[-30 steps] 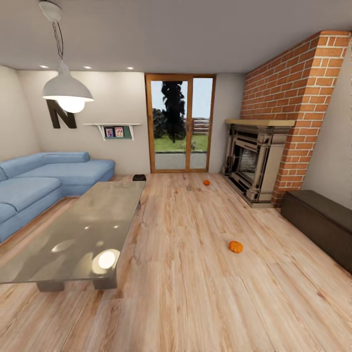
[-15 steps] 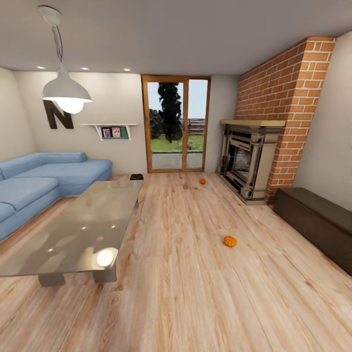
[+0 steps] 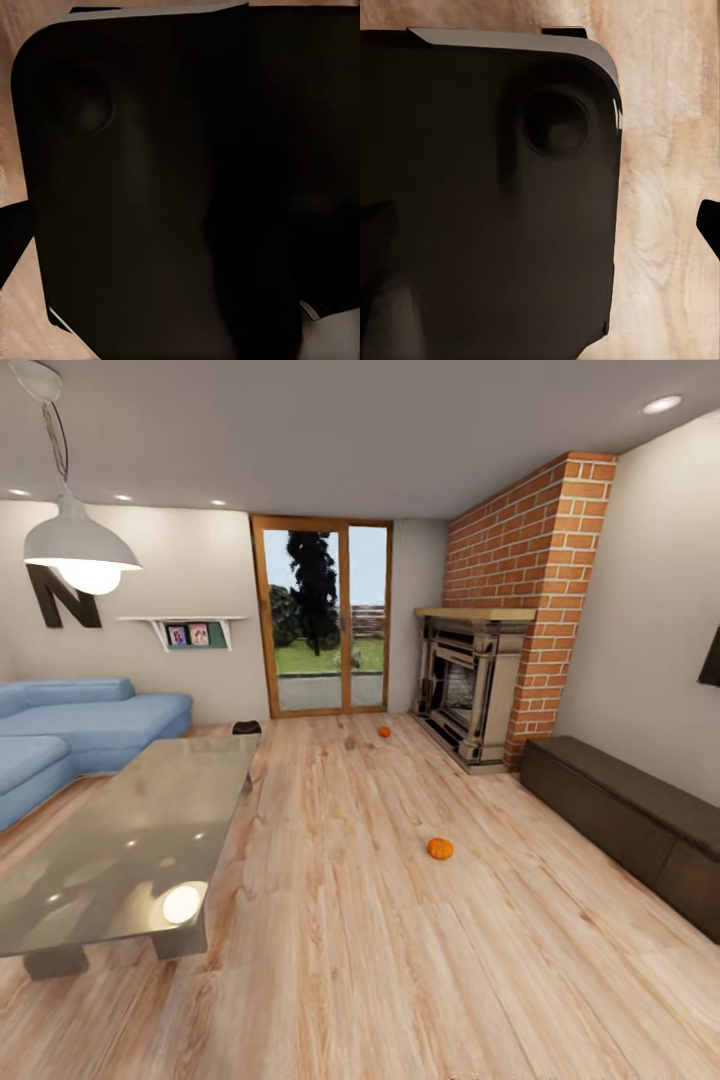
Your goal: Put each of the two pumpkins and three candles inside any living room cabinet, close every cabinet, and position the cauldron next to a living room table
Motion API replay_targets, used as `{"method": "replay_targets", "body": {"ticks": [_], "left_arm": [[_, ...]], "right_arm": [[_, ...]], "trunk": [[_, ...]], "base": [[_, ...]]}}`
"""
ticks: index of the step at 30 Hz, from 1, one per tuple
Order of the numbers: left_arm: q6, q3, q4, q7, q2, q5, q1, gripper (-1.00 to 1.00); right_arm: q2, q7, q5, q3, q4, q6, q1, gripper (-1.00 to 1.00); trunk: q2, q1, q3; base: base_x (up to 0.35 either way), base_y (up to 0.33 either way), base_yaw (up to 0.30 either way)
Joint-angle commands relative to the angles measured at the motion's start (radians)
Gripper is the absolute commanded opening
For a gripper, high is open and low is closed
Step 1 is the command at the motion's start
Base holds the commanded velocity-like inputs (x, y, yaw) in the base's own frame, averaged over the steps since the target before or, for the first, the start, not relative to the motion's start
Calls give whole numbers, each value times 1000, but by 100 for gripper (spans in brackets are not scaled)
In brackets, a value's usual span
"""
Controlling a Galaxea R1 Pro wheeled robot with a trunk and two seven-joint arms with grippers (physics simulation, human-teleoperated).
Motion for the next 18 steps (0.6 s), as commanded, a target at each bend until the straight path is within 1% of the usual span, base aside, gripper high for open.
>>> {"method": "replay_targets", "body": {"ticks": [1, 5, 8, 18], "left_arm": [[0, 0, -2, 0, 0, 0, 1, 100], [0, 0, -2, 0, 0, 0, 1, 100], [0, 0, -2, -2, 0, 0, 1, 100], [0, -1, -2, -3, 0, 0, 1, 100]], "right_arm": [[0, 0, 0, -1, 0, 0, 0, 100], [1, 0, 0, -1, 0, 0, -1, 100], [1, 1, 0, -1, 0, 0, 0, 100], [2, 2, 0, 0, 0, -2, 0, 100]], "trunk": [[0, 0, 0], [0, 0, 2], [0, 0, 3], [0, 0, 4]], "base": [[0, -50, -237], [0, -96, -229], [0, -148, -162], [0, -193, -30]]}}
